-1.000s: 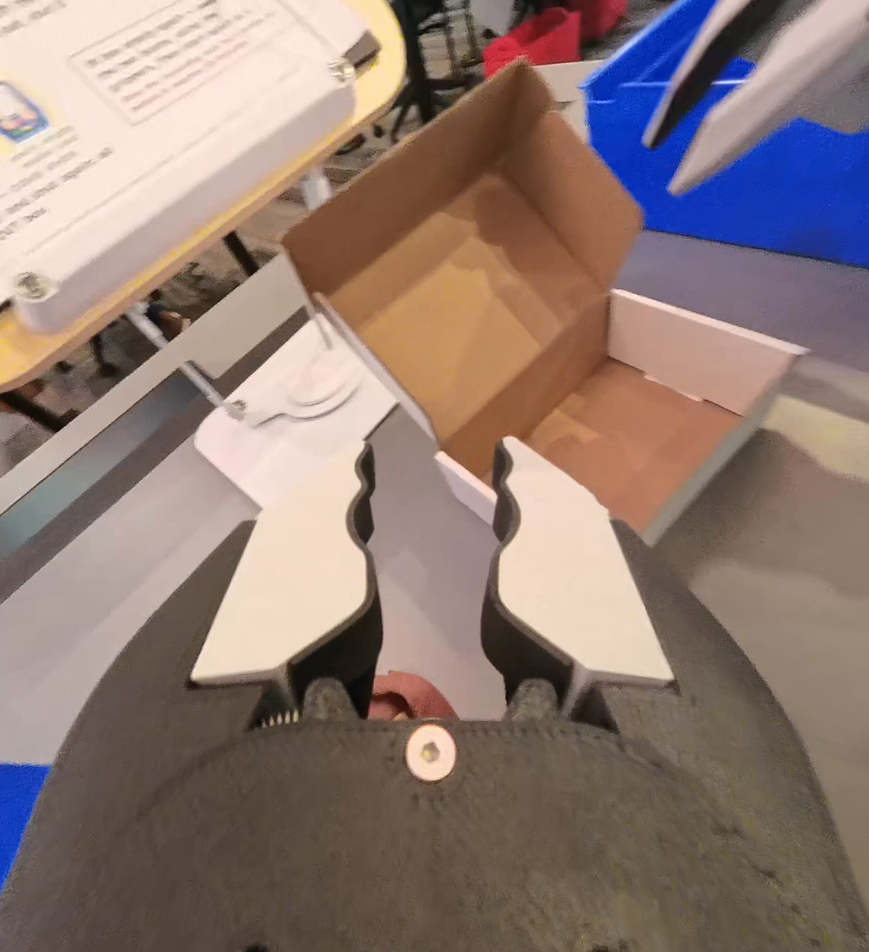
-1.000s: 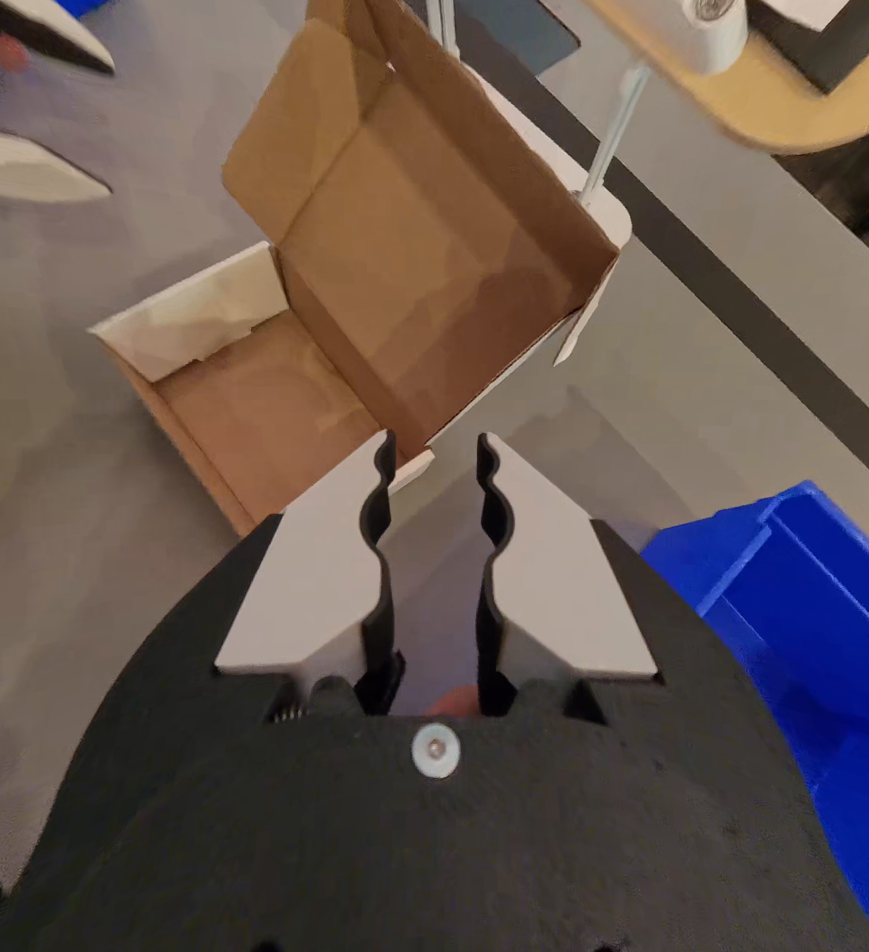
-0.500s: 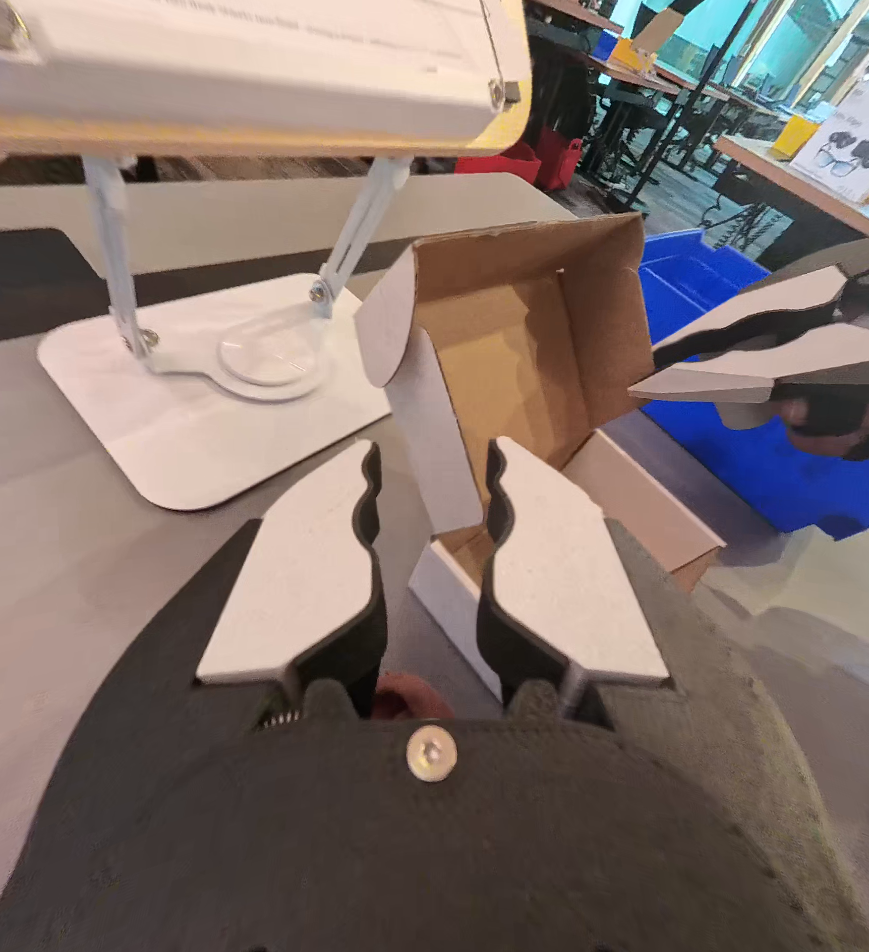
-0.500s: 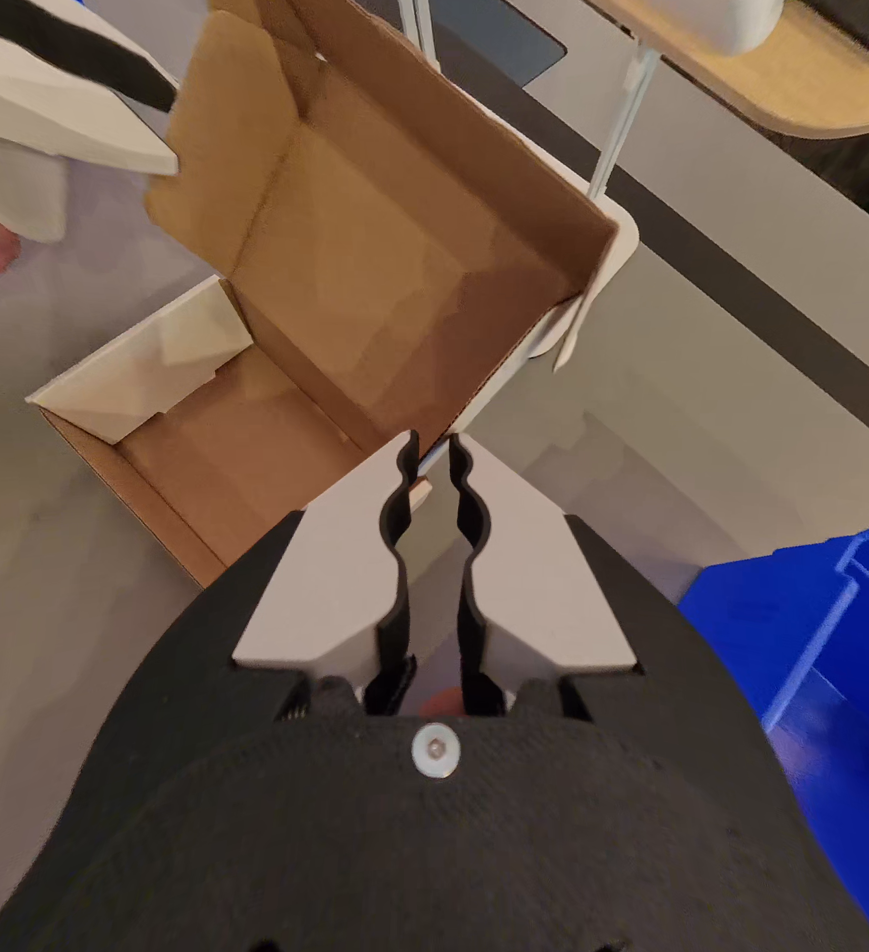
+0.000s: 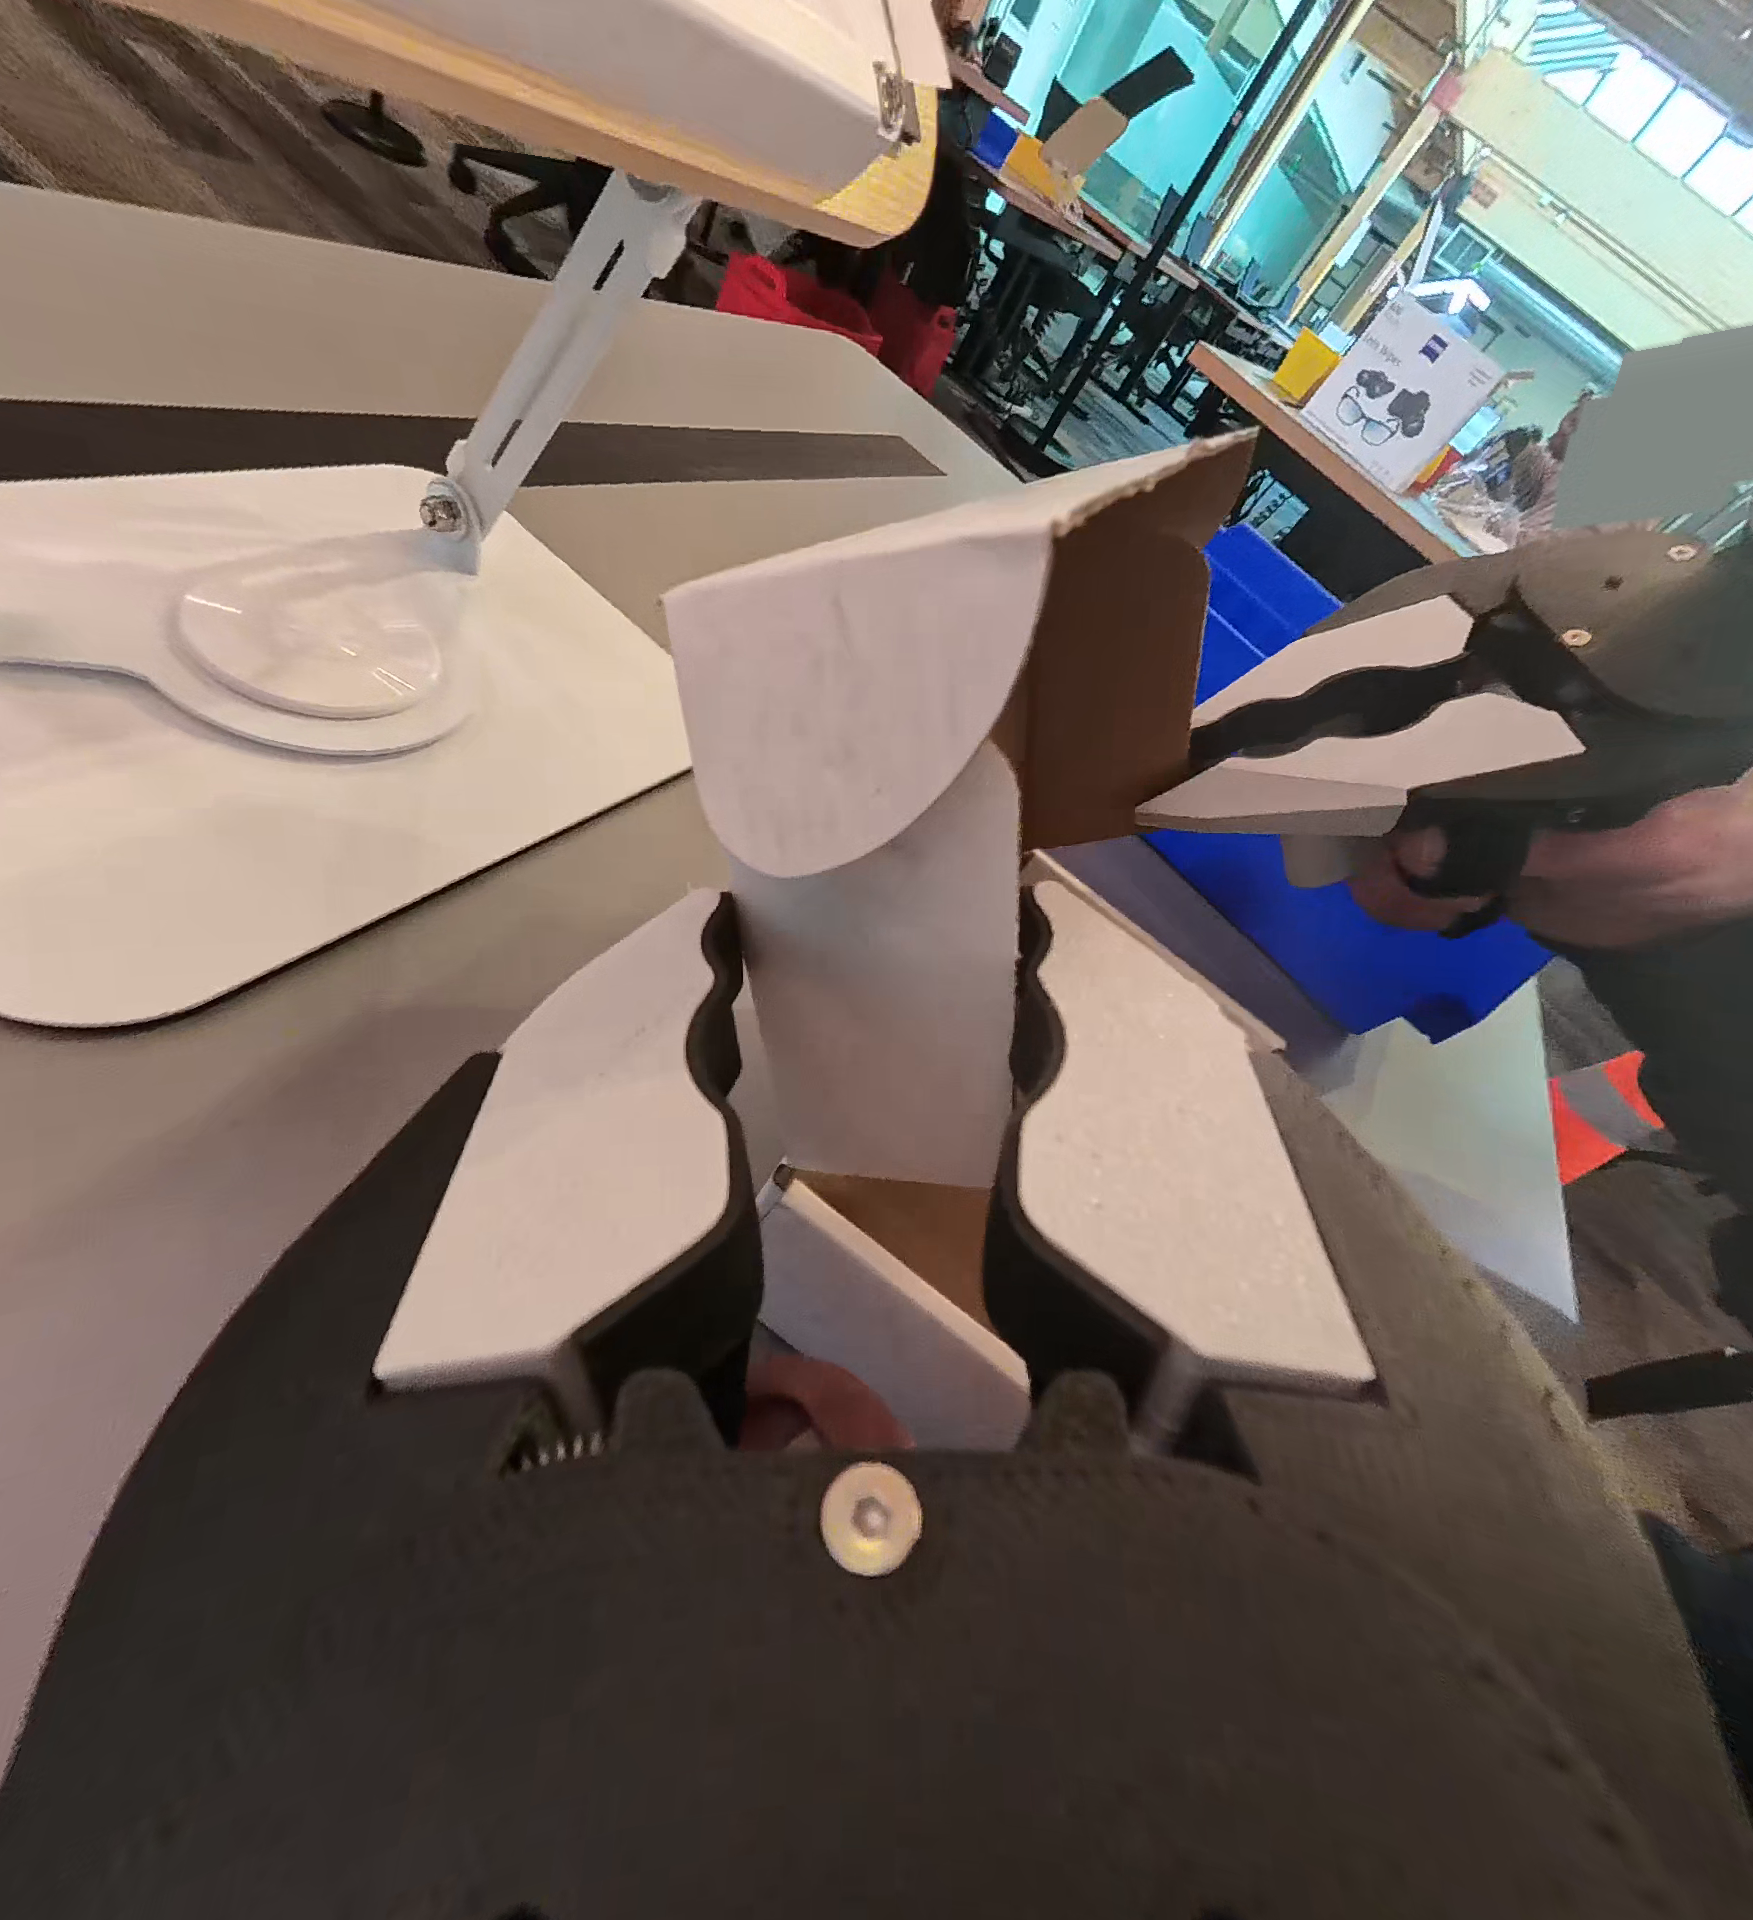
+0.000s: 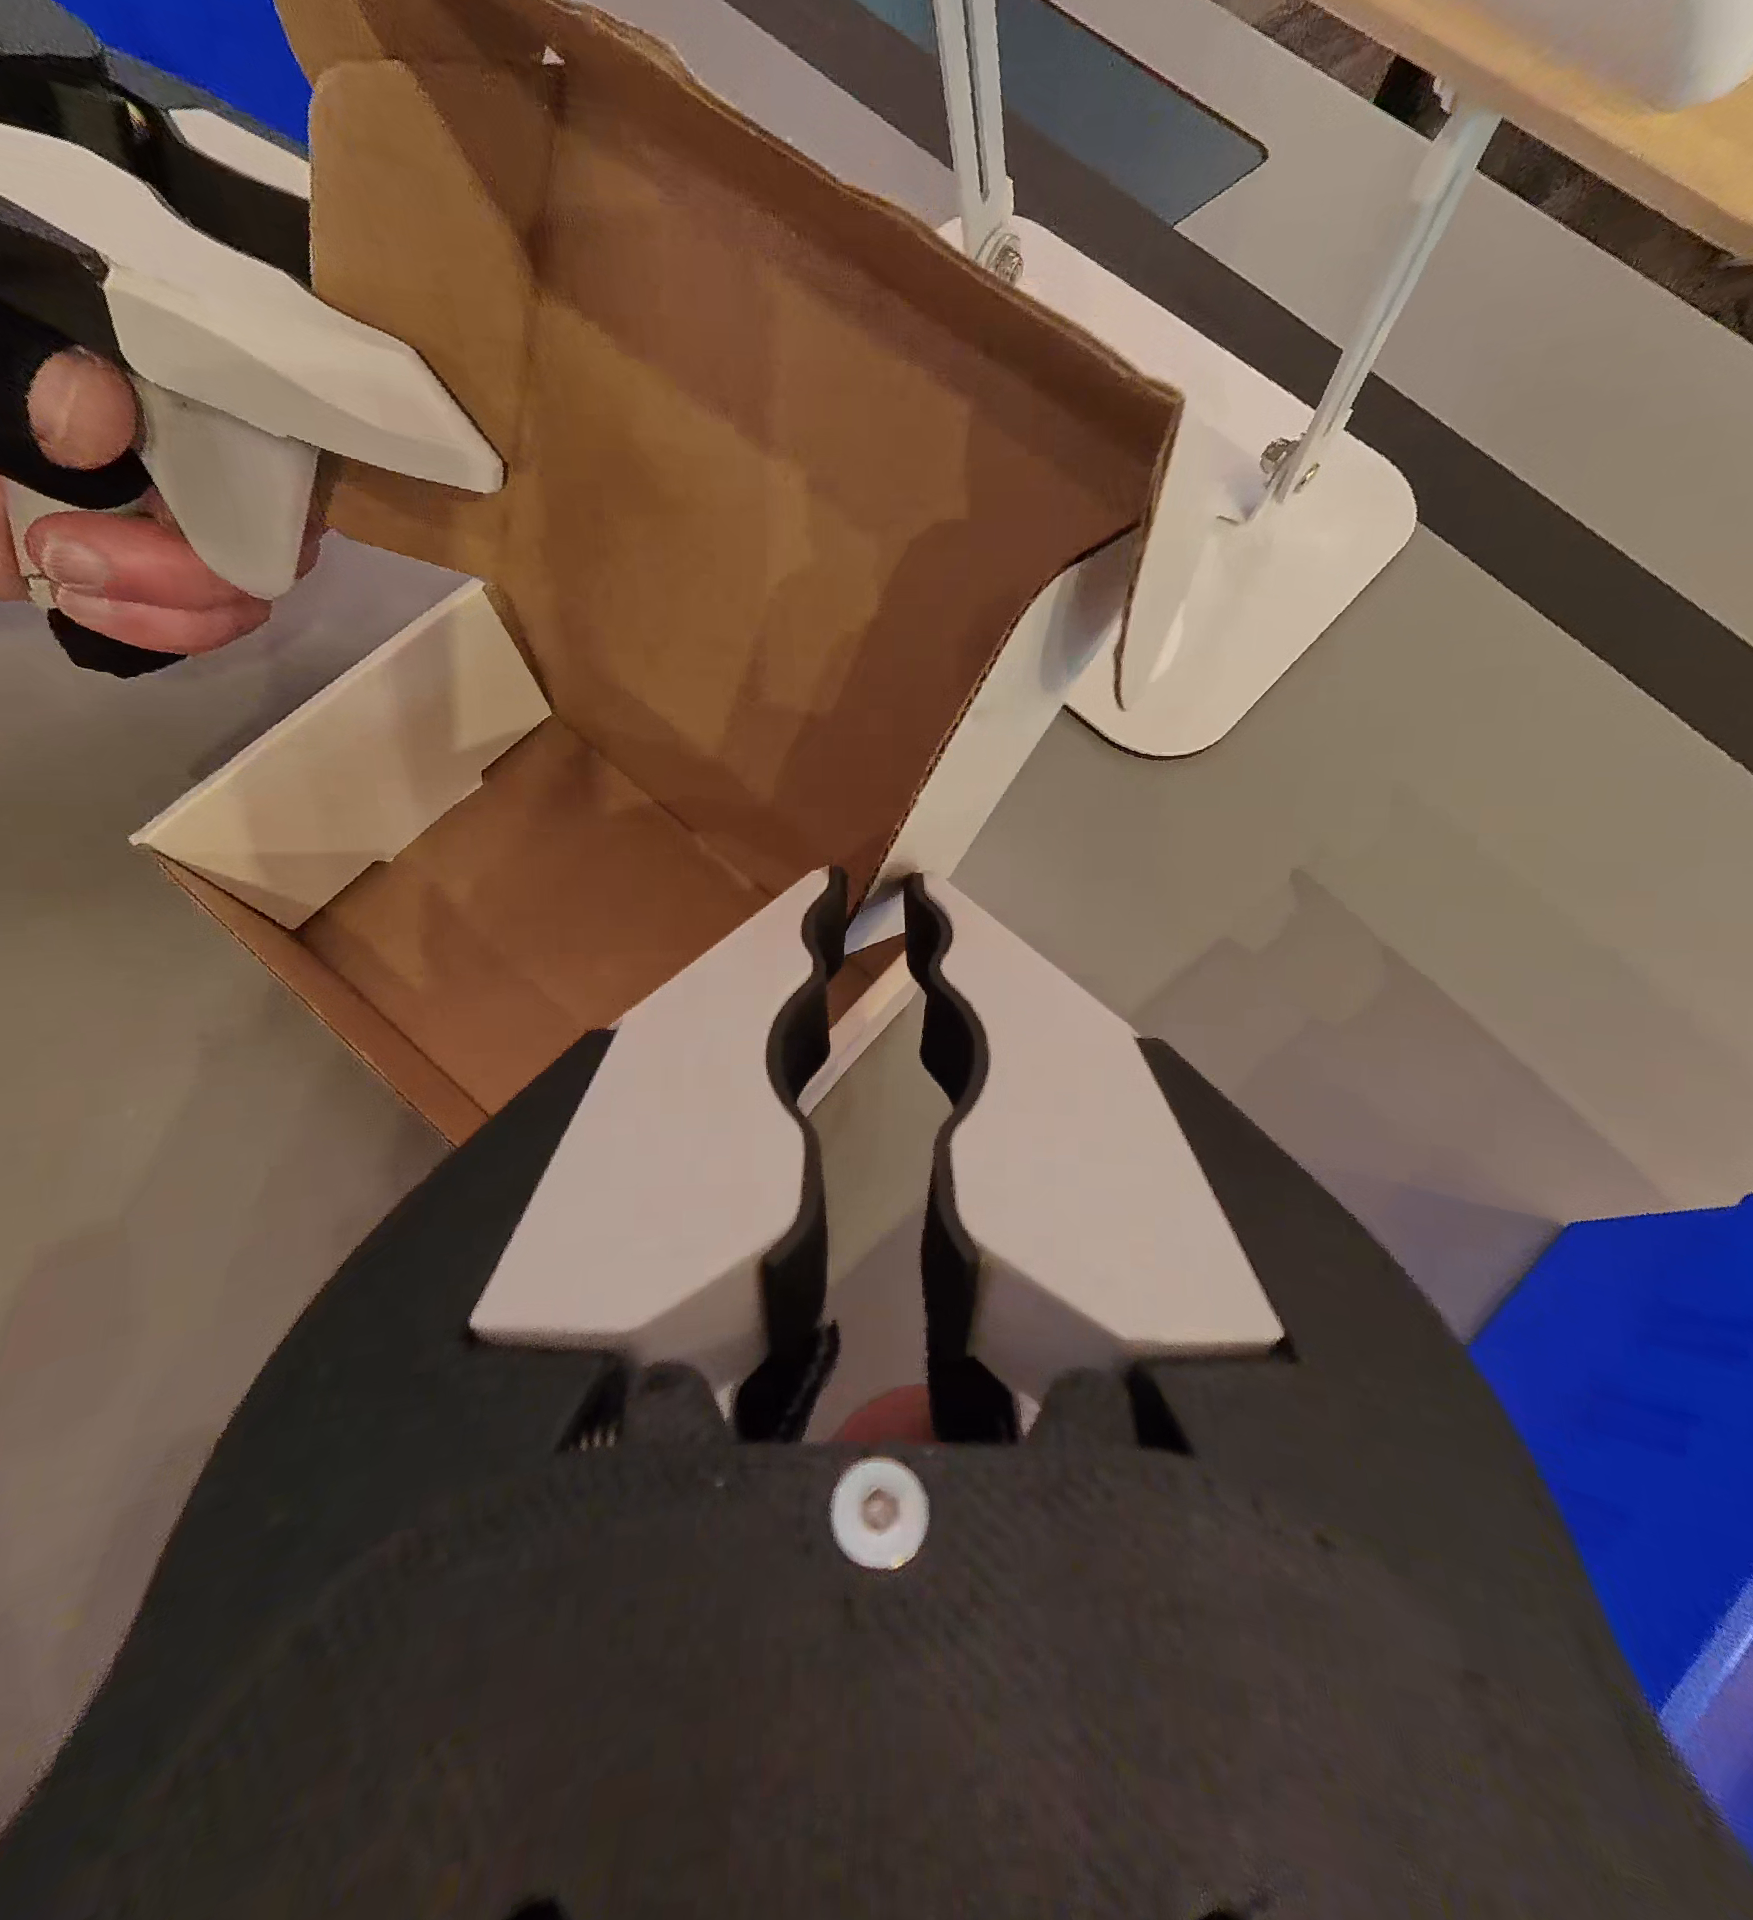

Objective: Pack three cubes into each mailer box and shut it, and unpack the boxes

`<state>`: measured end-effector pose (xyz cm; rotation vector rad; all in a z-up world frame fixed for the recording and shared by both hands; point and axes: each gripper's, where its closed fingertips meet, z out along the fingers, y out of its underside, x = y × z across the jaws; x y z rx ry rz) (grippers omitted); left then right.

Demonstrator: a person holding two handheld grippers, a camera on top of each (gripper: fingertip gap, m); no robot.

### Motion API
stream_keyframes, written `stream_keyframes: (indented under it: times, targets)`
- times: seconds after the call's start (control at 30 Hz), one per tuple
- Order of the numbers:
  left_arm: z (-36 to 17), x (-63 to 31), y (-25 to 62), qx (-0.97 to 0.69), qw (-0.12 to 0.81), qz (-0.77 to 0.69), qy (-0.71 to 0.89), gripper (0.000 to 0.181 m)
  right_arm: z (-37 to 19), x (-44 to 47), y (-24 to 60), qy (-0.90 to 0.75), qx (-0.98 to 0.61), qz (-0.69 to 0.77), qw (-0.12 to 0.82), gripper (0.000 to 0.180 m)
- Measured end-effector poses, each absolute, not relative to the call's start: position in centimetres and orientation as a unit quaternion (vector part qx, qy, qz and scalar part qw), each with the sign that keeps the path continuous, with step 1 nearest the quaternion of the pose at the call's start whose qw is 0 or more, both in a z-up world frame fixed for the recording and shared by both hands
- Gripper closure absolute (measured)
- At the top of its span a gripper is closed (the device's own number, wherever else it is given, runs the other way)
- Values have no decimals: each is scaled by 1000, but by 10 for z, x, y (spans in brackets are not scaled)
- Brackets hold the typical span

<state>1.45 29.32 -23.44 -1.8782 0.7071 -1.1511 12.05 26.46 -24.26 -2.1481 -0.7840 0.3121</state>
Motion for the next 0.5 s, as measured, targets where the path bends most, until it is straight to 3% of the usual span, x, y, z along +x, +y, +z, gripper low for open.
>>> stream_keyframes:
  times: [0.5]
  targets:
    - [-236,15,246,-662,506,-246,496,132,-274,123,234,-339,-854,116,377,171]
